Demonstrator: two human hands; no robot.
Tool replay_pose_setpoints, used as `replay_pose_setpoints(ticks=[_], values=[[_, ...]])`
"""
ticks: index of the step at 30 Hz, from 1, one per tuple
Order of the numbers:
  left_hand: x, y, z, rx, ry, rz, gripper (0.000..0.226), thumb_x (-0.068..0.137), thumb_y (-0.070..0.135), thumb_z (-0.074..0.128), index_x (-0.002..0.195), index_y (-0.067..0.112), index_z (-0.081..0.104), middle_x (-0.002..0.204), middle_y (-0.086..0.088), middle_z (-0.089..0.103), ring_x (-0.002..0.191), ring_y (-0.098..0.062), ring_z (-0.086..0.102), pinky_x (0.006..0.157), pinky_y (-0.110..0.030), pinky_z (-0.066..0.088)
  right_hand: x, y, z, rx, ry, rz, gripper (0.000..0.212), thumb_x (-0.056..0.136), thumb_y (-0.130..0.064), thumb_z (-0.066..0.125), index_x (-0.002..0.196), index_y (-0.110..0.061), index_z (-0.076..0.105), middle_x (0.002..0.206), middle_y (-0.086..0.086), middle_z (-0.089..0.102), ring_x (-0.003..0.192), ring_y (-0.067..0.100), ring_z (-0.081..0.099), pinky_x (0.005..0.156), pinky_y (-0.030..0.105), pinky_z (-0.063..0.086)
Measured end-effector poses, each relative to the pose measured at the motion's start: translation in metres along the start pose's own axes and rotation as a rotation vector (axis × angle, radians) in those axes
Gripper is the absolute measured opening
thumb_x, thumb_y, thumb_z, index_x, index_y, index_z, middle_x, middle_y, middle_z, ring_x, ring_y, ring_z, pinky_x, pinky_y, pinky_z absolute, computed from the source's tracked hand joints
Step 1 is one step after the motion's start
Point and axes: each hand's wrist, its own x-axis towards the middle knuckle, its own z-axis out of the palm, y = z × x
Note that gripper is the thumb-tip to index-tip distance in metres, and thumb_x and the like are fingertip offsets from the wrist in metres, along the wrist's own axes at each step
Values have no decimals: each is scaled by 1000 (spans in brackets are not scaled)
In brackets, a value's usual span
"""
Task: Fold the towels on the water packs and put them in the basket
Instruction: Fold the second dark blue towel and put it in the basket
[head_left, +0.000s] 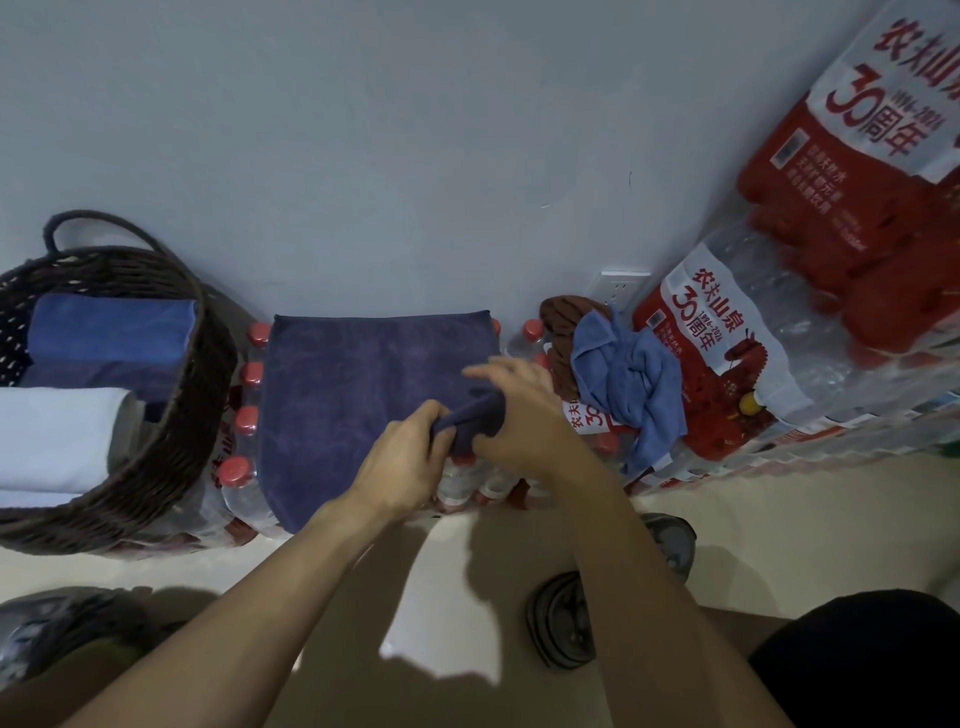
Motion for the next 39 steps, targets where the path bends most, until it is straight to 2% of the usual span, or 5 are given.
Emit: replay_pose_setpoints(ticks=[5,17,26,30,39], values=[[-4,0,-4,-10,-18,33,23,92,35,60,111,39,47,94,14,70,79,-11,66,65,-42,55,2,13,5,144,63,41,9,83,-18,75,90,-15,71,91,-1,68,89,15,61,80,35,52],[2,-3,-50,272,212,-69,23,75,13,67,92,28,68,81,3,72,78,-25,67,68,-41,56,11,43,5,545,157,114,14,97,-21,57,90,-31,64,78,-18,67,75,-4,62,64,11,45],[-1,-35,-120,470,-140,-224,13,79,12,74,76,24,69,76,0,69,77,-21,67,71,-30,52,5,55,14,579,139,151,14,98,-16,56,90,-23,65,66,-22,65,64,-8,59,60,10,46],[-9,-53,-144,563,-251,-294,10,81,17,73,82,27,73,78,2,70,72,-16,65,66,-25,49,-3,63,15,517,145,194,15,99,-17,56,99,-7,66,82,1,67,77,12,60,70,24,49],[-16,-48,-163,262,-518,-392,9,83,8,73,78,15,72,65,-1,73,62,-17,71,58,-26,55,-13,76,12,484,178,325,22,97,-21,56,93,-2,66,89,11,66,82,17,60,71,25,48]])
